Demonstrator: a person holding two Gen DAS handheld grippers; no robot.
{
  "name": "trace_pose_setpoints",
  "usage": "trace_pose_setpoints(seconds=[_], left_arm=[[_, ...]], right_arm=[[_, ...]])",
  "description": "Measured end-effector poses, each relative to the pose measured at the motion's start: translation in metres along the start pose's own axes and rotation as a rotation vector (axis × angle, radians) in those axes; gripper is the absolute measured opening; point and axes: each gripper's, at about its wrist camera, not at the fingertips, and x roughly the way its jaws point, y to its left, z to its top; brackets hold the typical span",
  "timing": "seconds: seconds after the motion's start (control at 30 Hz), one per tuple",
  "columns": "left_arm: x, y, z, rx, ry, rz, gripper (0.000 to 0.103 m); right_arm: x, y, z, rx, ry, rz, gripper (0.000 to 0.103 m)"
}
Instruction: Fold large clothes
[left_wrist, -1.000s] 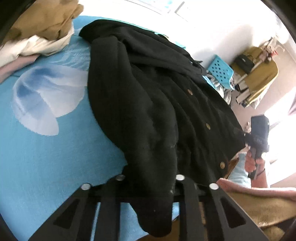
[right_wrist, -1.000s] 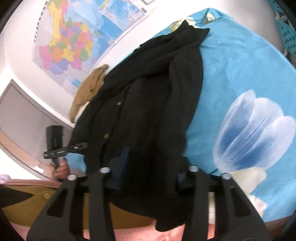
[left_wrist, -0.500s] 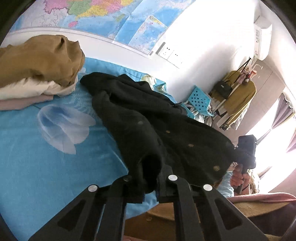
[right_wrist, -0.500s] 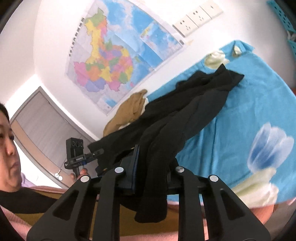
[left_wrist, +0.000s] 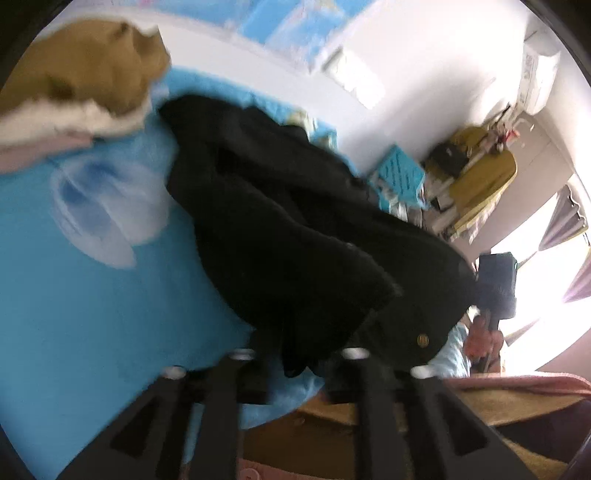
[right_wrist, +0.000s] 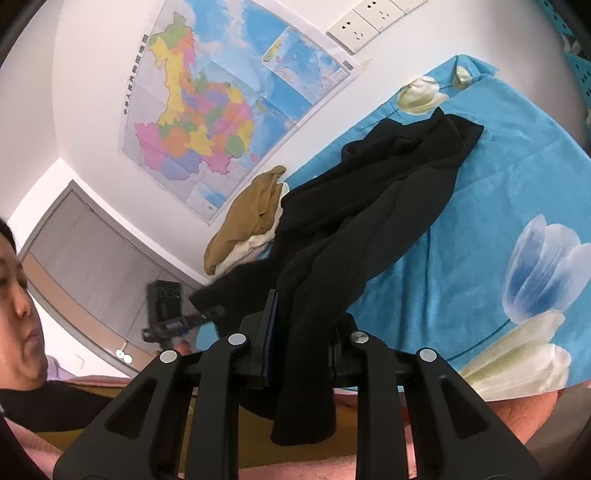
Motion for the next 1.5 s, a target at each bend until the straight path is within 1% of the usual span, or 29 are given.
trace_pose_setpoints(seconds=[0.03, 0.1, 0.13, 0.17, 0.23, 0.27, 0.3, 0.33, 0.37, 0.4, 0.47, 0.57, 0.67, 0.7, 0.77, 0.8, 0.93, 1.07, 1.13, 1.2, 1.33, 1.5], left_arm=[[0.008, 0.002, -0.002, 0.0, 0.015, 0.019, 0.042], [0.019, 0.008, -0.004, -0.015, 0.04, -0.004, 0.049], [0.023, 0.011, -0.004, -0.028, 0.048, -0.002, 0.053], [0.028, 0.014, -0.005, -0.041, 0.059, 0.005, 0.056], [0.032, 0.017, -0.006, -0.05, 0.061, 0.004, 0.056], [0.032, 0.017, -0.007, -0.052, 0.059, 0.005, 0.049], [0.029, 0.016, -0.006, -0.043, 0.05, 0.004, 0.037], [0.024, 0.013, -0.005, -0.033, 0.035, 0.008, 0.006], [0.019, 0.011, -0.004, -0.039, 0.018, -0.004, 0.007], [0.011, 0.011, -0.001, -0.051, -0.011, -0.033, 0.007], [-0.004, 0.008, 0.004, -0.046, -0.061, -0.056, 0.007], [-0.023, 0.005, 0.016, -0.054, -0.113, -0.099, 0.007], [-0.037, 0.002, 0.034, -0.048, -0.159, -0.128, 0.007], [-0.043, 0.002, 0.042, -0.041, -0.187, -0.141, 0.007], [-0.047, 0.001, 0.059, -0.058, -0.227, -0.167, 0.007], [-0.048, 0.002, 0.068, -0.066, -0.235, -0.179, 0.007], [-0.051, -0.003, 0.104, -0.07, -0.268, -0.153, 0.007], [-0.057, -0.006, 0.144, -0.044, -0.295, -0.08, 0.007], [-0.056, -0.003, 0.165, -0.05, -0.29, -0.07, 0.007], [-0.054, -0.002, 0.188, -0.046, -0.29, -0.042, 0.007], [-0.044, -0.002, 0.226, -0.034, -0.283, 0.016, 0.007], [-0.02, 0.011, 0.263, -0.053, -0.248, 0.064, 0.007]], right_arm=[[0.0, 0.0, 0.0, 0.002, 0.001, 0.001, 0.021], [0.001, 0.0, -0.001, 0.009, 0.002, 0.002, 0.021], [0.002, -0.001, -0.001, 0.012, 0.001, -0.002, 0.021], [0.001, -0.001, -0.001, 0.016, 0.0, -0.003, 0.021], [0.0, -0.001, -0.001, 0.016, -0.001, -0.006, 0.021], [0.0, -0.002, -0.001, 0.018, -0.001, -0.004, 0.021], [-0.001, -0.002, -0.001, 0.018, -0.001, -0.003, 0.021], [0.0, -0.002, -0.001, 0.018, -0.002, -0.007, 0.021], [-0.001, -0.002, 0.0, 0.018, -0.001, -0.006, 0.021], [-0.001, -0.002, 0.0, 0.017, -0.002, -0.005, 0.021], [-0.002, 0.001, 0.003, 0.01, -0.009, -0.011, 0.021], [-0.006, 0.004, 0.014, 0.005, -0.035, -0.012, 0.021], [-0.006, 0.01, 0.033, -0.011, -0.057, -0.008, 0.021], [-0.006, 0.011, 0.044, -0.022, -0.067, -0.007, 0.021], [-0.003, 0.014, 0.062, -0.02, -0.084, -0.009, 0.021], [-0.003, 0.014, 0.072, -0.022, -0.094, -0.008, 0.021], [0.004, 0.014, 0.121, -0.031, -0.13, -0.012, 0.021], [0.019, 0.007, 0.163, -0.018, -0.14, -0.029, 0.021], [0.029, 0.0, 0.184, 0.002, -0.138, -0.029, 0.021], [0.039, -0.007, 0.202, 0.015, -0.138, -0.044, 0.021], [0.058, -0.025, 0.227, 0.053, -0.127, -0.067, 0.021], [0.084, -0.056, 0.253, 0.127, -0.107, -0.098, 0.022]])
